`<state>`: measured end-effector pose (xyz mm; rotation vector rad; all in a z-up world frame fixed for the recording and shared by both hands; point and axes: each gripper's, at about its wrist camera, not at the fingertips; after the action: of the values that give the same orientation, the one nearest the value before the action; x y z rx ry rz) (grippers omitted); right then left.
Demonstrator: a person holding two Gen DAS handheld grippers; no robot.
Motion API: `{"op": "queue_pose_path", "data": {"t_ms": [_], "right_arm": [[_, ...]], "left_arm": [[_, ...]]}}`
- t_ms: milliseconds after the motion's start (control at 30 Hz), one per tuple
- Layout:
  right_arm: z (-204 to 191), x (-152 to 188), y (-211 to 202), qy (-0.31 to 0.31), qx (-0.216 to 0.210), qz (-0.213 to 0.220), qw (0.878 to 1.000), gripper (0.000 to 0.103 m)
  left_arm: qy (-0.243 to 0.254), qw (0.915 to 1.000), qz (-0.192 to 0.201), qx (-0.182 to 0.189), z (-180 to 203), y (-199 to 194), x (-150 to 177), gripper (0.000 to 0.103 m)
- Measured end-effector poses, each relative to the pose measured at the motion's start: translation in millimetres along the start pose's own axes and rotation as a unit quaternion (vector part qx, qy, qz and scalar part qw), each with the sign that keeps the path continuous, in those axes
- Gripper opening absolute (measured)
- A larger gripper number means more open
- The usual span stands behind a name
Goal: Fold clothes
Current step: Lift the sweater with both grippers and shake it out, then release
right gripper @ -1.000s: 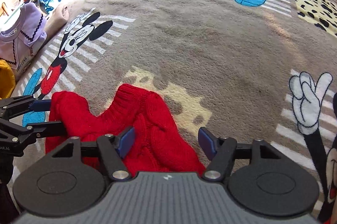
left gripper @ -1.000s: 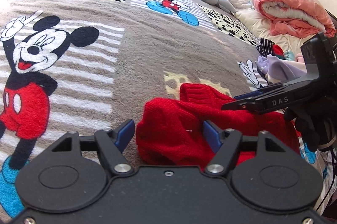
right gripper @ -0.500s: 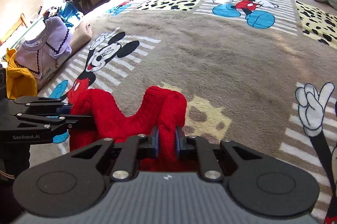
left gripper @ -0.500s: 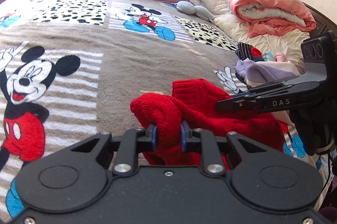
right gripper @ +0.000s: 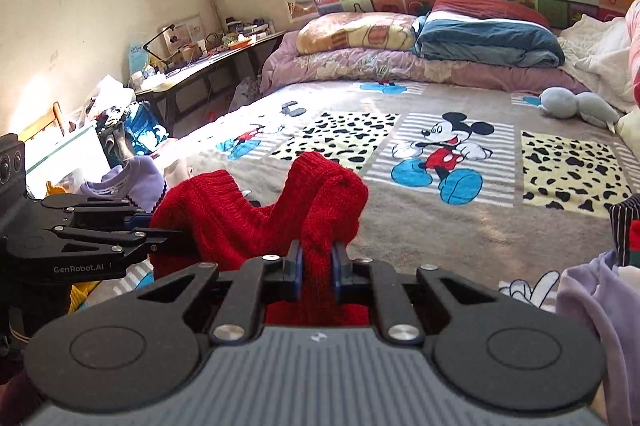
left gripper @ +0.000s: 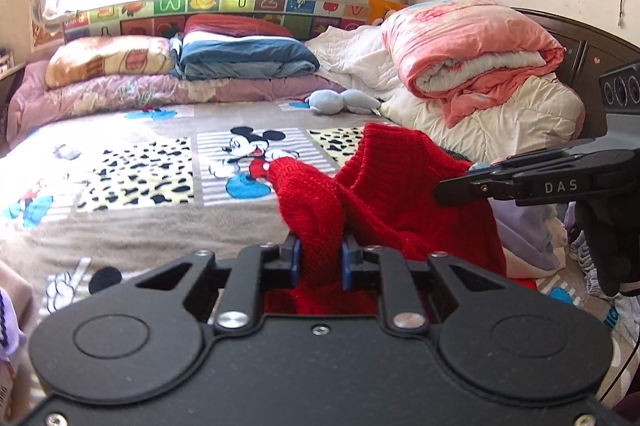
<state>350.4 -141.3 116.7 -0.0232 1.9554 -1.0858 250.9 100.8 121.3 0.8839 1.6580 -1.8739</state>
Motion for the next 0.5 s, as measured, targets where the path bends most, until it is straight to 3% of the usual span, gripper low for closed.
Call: {"op": "queue_pose_path", "data": {"t_ms": [133, 267, 367, 500], "right_arm": [[3.0, -24.0, -13.8, 0.010, 0.023, 0.052, 0.998, 0.015], [6.2, -37.1, -16.0, 0.020, 0.038, 0.099, 0.994, 0.015], [8.6, -32.8, -6.4, 0.024, 0.045, 0.106, 0.993, 0.015], [6.2, 6.5, 20.4, 0.033, 0.041, 0.068, 0.996, 0.015]], "left_arm": [[0.030, 0.9980, 0.043, -0.035, -1.6, -12.7, -35.8, 0.017], [0.070, 0.9916, 0.076, -0.078, 0.4, -11.6, -47.7, 0.017], [0.082, 0.9902, 0.065, -0.092, -0.9, 1.6, -30.1, 0.017], [0.093, 0.9912, 0.036, -0.087, 1.4, 14.7, 17.1, 0.017]]}}
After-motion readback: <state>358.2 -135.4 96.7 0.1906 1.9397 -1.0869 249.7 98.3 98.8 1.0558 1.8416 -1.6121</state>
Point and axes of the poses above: each gripper's, at about its wrist camera, not at the fingertips, and y roughly the way its jaws point, z to its right, x to its underside, and after that the axes turned 14 degrees about -z, right-handed
